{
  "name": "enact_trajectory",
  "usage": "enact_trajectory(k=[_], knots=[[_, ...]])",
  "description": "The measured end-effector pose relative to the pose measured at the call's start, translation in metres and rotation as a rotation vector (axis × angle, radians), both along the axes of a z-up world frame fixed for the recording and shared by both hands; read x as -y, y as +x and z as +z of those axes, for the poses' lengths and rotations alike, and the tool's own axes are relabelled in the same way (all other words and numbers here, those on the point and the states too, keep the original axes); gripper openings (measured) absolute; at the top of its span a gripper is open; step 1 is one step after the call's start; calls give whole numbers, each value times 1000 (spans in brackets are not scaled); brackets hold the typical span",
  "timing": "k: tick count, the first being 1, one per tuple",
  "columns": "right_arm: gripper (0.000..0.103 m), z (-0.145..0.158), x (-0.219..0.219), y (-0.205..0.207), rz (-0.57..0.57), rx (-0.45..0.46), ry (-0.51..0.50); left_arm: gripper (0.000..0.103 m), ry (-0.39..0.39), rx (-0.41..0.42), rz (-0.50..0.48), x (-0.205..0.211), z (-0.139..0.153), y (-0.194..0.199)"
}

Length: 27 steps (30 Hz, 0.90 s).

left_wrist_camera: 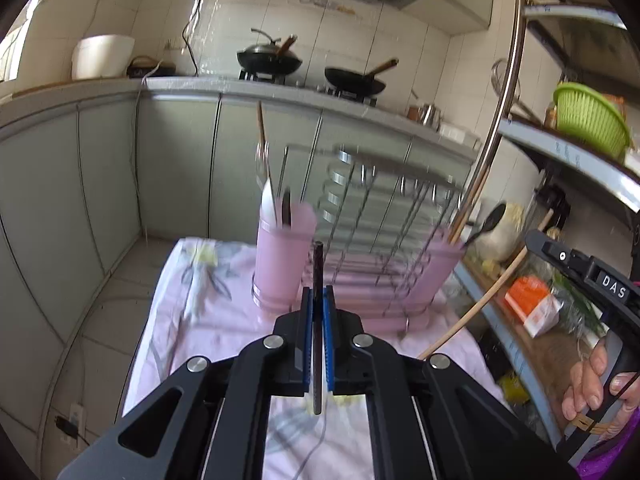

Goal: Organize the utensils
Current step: 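Lift both chopsticks upright and carry them over the pink cup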

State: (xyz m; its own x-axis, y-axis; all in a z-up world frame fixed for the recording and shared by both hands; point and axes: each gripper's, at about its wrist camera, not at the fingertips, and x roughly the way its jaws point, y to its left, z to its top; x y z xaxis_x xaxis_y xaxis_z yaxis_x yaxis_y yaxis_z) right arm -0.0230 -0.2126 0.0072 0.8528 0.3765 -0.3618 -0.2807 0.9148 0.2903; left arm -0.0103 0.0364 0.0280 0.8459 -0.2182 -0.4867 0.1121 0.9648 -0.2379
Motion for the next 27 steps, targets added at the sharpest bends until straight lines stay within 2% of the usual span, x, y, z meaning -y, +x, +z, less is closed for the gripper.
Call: enact_trajectory(k=[8, 13, 20, 27], knots=[[6, 59, 24, 6, -33, 109, 52, 4, -27, 131, 17, -8, 64, 15], [6, 93, 38, 9, -64, 173, 62, 4, -30, 187, 46, -11, 90, 30], [6, 122, 45, 22, -113, 238, 21, 4, -31, 206, 92, -17, 103, 63], [6, 143, 51, 42, -153, 280, 2, 4, -6, 223, 134, -19, 101, 92]])
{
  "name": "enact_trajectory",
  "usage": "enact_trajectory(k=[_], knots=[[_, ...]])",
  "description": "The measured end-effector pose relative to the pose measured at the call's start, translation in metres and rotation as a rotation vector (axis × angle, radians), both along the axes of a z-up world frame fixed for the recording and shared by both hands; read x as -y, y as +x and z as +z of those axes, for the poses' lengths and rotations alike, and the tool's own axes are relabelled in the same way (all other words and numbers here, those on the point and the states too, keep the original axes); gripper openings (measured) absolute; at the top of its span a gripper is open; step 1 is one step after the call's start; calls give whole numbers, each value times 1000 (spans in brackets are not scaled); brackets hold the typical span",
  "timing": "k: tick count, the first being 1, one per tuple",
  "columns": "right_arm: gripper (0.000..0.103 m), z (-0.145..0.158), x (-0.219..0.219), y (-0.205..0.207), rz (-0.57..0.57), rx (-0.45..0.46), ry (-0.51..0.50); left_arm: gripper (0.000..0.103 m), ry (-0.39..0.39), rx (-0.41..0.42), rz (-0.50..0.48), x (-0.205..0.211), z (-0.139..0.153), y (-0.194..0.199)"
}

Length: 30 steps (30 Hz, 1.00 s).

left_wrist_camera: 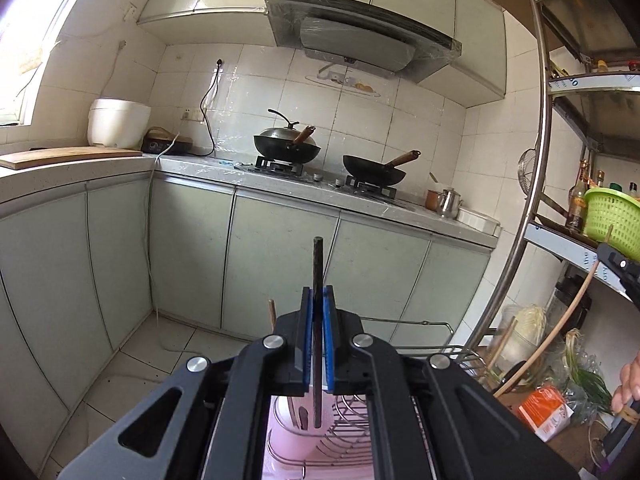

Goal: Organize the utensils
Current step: 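Lift both chopsticks upright and carry them over the pink cup, then open both tools to drop the chopsticks into the pink cup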

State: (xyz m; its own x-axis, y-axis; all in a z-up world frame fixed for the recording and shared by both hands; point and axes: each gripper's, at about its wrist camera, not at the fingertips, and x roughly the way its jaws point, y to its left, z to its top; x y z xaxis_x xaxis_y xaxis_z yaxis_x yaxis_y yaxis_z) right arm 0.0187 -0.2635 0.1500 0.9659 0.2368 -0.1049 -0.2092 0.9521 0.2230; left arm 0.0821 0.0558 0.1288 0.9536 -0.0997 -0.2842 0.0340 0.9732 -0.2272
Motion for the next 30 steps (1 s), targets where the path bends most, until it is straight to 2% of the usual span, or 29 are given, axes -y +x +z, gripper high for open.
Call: enact_trajectory(k=[8, 15, 26, 30], knots=[[6, -5, 3, 23, -47, -1, -26, 4, 23, -57, 10, 5, -25, 36], [6, -26, 3, 51, -41, -82, -34, 4, 57, -113, -3, 13, -45, 51], [6, -79, -7, 82, -1, -260, -52, 4, 86, -178, -22, 22, -70, 58], [6, -91, -10, 86, 11, -305, -50, 9, 81, -191, -37, 24, -72, 56]])
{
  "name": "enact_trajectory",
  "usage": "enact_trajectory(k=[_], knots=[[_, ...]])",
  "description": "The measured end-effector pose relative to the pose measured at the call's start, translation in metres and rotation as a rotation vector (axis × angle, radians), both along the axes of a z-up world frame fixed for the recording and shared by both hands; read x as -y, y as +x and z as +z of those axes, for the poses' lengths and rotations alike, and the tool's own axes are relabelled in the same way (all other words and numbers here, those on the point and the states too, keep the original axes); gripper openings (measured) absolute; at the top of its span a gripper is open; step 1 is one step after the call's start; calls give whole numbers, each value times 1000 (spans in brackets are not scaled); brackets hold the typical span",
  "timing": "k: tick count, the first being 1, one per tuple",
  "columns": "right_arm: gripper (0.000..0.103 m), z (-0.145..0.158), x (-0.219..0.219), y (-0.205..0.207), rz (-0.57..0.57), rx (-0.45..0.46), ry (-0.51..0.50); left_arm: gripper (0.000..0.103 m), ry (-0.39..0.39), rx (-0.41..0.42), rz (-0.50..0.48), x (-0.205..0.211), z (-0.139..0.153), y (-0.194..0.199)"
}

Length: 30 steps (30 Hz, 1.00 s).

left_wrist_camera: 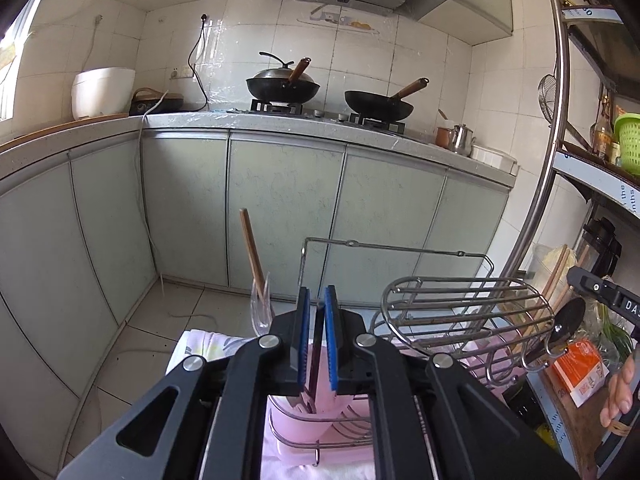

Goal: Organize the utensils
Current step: 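Open both tools to drop the chopsticks into the pink cup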

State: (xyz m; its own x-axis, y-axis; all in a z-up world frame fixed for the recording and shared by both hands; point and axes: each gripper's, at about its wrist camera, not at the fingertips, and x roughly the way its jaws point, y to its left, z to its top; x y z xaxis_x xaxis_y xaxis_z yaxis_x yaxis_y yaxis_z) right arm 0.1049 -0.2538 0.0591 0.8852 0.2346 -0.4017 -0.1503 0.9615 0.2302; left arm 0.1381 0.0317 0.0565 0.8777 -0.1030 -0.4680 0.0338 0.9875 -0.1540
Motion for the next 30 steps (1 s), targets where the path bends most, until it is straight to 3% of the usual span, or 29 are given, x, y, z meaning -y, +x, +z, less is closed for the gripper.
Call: enact_trajectory(k=[2, 6, 8, 10, 12, 21, 22, 23, 24, 30], knots=[[6, -4, 0, 2, 7, -21, 11, 20, -2, 0, -2, 0, 0, -1], [7, -6, 0, 1, 14, -42, 25, 20, 4, 16, -3, 1, 3, -7], [15, -4, 0, -1, 15, -37, 19, 20, 5, 19, -2, 1, 6, -9], [33, 0, 0, -4, 17, -22, 12, 20, -2, 21, -4, 0, 9, -13], [38, 5, -1, -8, 15, -4, 7, 20, -11, 25, -4, -1, 12, -16], [41, 26, 2, -39, 11, 80, 22, 21, -3, 62, -64, 10, 29, -47], [42, 27, 2, -41, 14, 84, 26, 25, 2, 63, -75, 13, 30, -51], [43, 26, 1, -47, 18, 90, 32, 40, 5, 63, -85, 16, 31, -56], [44, 25, 0, -51, 21, 93, 34, 43, 3, 68, -96, 19, 32, -61], [53, 9, -10, -75, 10, 109, 26, 43, 31, 87, -126, 38, 29, -91]])
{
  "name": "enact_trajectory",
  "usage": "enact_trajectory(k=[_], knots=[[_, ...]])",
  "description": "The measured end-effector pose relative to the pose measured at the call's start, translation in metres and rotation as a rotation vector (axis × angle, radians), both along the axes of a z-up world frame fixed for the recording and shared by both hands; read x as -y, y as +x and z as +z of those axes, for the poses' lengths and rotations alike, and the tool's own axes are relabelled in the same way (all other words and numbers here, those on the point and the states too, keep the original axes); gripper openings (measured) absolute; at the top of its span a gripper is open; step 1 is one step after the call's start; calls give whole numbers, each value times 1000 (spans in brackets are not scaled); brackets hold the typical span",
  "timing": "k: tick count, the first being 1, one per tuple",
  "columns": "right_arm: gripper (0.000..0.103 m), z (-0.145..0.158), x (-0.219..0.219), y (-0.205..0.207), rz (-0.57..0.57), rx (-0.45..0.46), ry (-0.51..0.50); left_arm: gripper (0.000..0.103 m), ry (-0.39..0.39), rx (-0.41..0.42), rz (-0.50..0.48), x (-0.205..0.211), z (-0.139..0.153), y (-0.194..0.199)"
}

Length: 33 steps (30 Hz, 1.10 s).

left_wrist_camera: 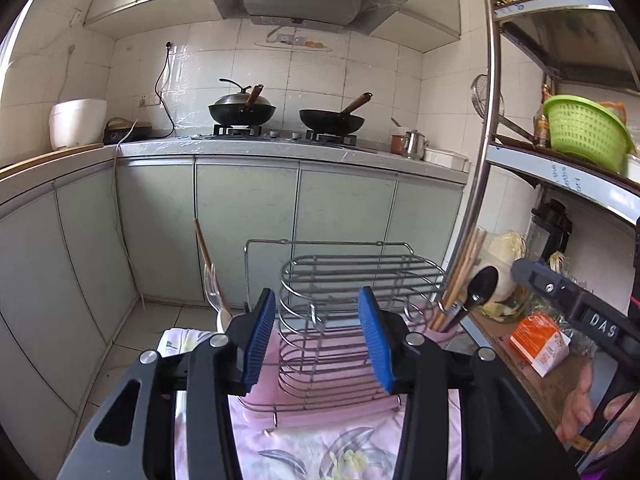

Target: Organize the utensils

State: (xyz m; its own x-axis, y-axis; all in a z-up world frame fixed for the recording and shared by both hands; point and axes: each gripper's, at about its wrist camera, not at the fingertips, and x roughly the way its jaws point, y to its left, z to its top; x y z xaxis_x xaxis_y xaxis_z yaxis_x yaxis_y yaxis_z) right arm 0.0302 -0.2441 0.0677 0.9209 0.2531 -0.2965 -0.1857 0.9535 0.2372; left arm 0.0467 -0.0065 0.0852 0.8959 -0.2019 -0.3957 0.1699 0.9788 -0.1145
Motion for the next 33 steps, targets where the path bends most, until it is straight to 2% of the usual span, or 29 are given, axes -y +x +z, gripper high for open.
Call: enact_trajectory(k=[4, 11, 25, 33], knots=[[58, -17, -4, -12, -1, -14, 22, 43, 10, 1, -10, 10, -4, -16], [61, -36, -10, -24, 13, -59, 39, 43, -25, -12, -3, 11, -11, -35], [70, -32, -18, -46, -2, -15, 14, 43, -57, -21, 84, -3, -11, -46], [72, -38, -29, -50, 4, -18, -19, 43, -47, -34, 89, -1, -15, -44]])
